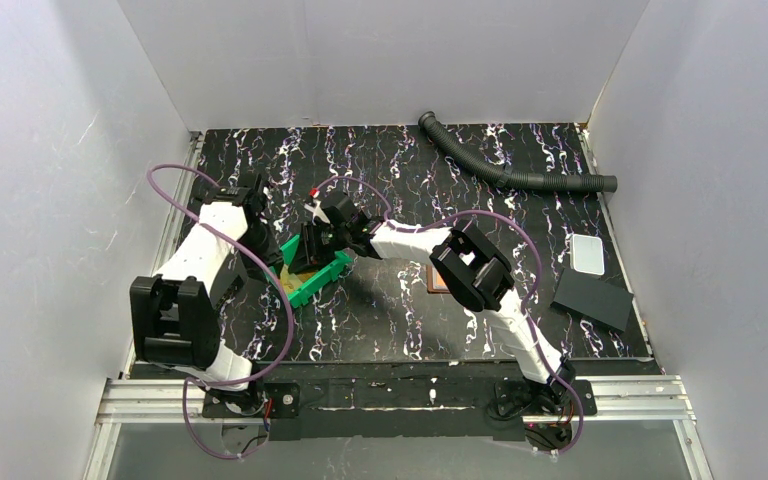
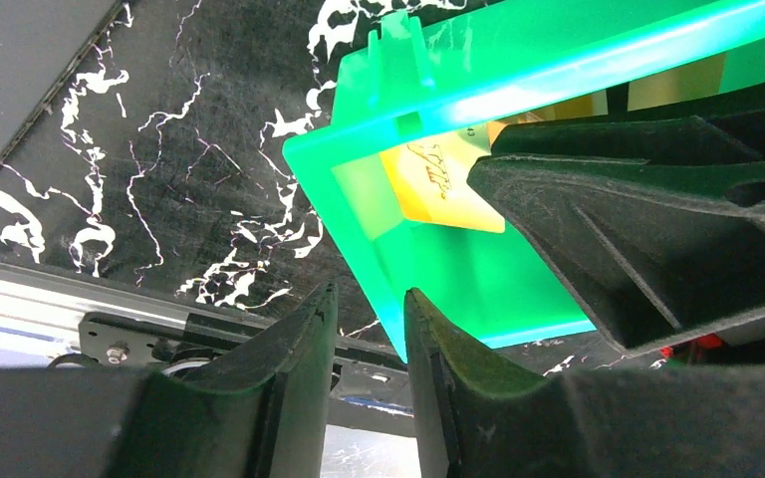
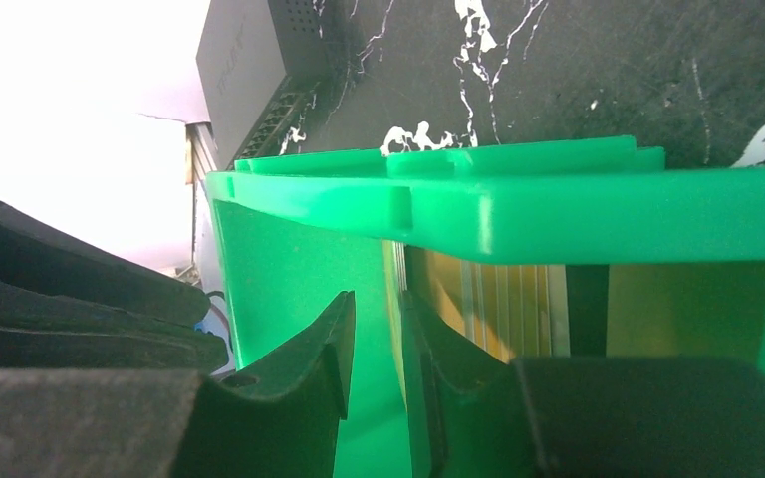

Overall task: Put the credit cards into the card holder
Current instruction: Pick up the credit card from the storage box.

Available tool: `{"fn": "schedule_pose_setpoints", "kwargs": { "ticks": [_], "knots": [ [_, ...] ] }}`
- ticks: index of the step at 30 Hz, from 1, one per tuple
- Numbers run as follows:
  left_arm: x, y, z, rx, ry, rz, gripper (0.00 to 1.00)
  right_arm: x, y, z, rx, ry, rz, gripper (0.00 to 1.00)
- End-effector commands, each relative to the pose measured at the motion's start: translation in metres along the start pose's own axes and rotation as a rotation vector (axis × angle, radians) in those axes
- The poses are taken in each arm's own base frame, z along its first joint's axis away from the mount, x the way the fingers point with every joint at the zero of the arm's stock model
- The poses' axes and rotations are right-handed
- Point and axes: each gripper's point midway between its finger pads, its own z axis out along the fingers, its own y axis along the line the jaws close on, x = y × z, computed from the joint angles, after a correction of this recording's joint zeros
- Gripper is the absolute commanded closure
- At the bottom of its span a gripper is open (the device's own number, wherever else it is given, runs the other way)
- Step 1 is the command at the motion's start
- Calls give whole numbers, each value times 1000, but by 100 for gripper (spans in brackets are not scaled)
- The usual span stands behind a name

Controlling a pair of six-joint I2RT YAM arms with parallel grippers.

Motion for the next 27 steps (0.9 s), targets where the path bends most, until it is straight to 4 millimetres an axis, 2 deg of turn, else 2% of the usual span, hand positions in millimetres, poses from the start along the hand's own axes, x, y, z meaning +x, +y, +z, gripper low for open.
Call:
{"fn": "schedule_pose_setpoints", "kwargs": {
  "ticks": [1, 12, 18, 27],
  "knots": [
    [12, 14, 3, -37, 30, -17, 70, -13, 37, -12, -90, -35, -32, 68],
    [10, 7, 16, 10, 69, -37, 71, -13, 34, -9, -78, -30, -19, 66],
    [10, 7, 13, 17, 64, -32, 72, -17, 4, -17, 62, -23, -46, 61],
    [9, 5, 12, 29, 64, -33, 73, -8, 0, -8, 41, 19, -33, 55]
  ]
}}
